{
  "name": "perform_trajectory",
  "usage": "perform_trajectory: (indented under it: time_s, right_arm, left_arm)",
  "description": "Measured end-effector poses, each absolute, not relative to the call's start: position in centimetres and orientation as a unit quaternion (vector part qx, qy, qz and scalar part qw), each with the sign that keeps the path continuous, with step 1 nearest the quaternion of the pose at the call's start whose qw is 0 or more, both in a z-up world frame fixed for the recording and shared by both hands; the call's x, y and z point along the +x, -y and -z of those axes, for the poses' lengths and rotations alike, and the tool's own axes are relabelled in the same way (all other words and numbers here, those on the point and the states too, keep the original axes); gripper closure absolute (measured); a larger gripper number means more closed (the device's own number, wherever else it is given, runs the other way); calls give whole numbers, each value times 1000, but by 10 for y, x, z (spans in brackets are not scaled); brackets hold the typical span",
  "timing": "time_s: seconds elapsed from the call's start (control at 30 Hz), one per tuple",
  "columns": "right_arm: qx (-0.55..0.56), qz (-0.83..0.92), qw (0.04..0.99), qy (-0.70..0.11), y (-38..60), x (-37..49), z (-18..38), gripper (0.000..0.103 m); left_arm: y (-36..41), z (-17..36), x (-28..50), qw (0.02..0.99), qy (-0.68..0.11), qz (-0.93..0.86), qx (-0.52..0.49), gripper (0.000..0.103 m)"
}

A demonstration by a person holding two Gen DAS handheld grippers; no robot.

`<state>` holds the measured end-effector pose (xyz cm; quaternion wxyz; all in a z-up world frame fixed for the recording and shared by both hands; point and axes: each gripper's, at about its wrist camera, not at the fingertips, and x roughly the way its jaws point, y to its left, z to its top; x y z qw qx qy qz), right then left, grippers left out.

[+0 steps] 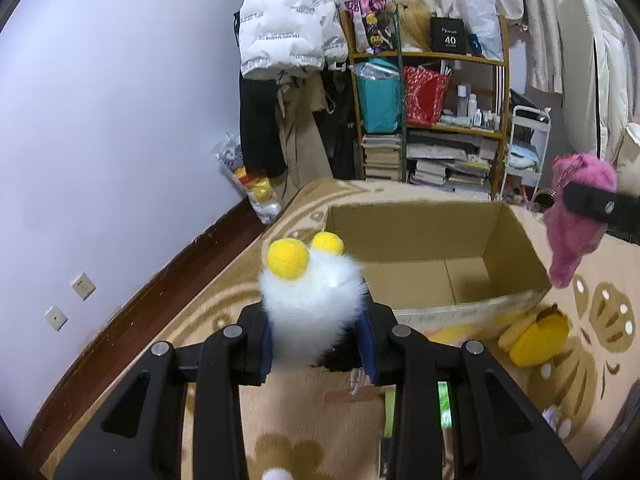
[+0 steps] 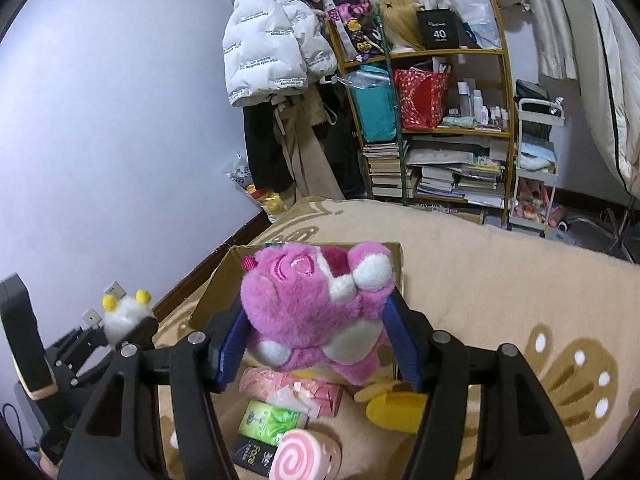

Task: Organize soft objects
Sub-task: 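Carry the white plush and pink bear into the box and release both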

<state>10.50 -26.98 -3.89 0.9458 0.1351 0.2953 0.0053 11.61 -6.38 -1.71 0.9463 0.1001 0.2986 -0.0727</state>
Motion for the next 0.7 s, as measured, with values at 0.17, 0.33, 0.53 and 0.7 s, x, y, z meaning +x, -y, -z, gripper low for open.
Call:
perform_trajectory:
  time_s: [0.17,0.33,0.53,0.7]
  right_arm:
    - [112,-8,949,-294,265,124,41,37]
    - [75,5,952,-296,260,142,49,36]
    - [52,7,952,-301,262,164,55,36]
    - [52,11,949,-312,268,177,63,36]
  left_arm:
    - [77,7,136,951,-281,74,106,70]
    - [92,2,157,953,-269,78,111,70]
    - [106,12,178,949,-280,83,119,70]
    - [112,33,191,940,-306,84,127,69]
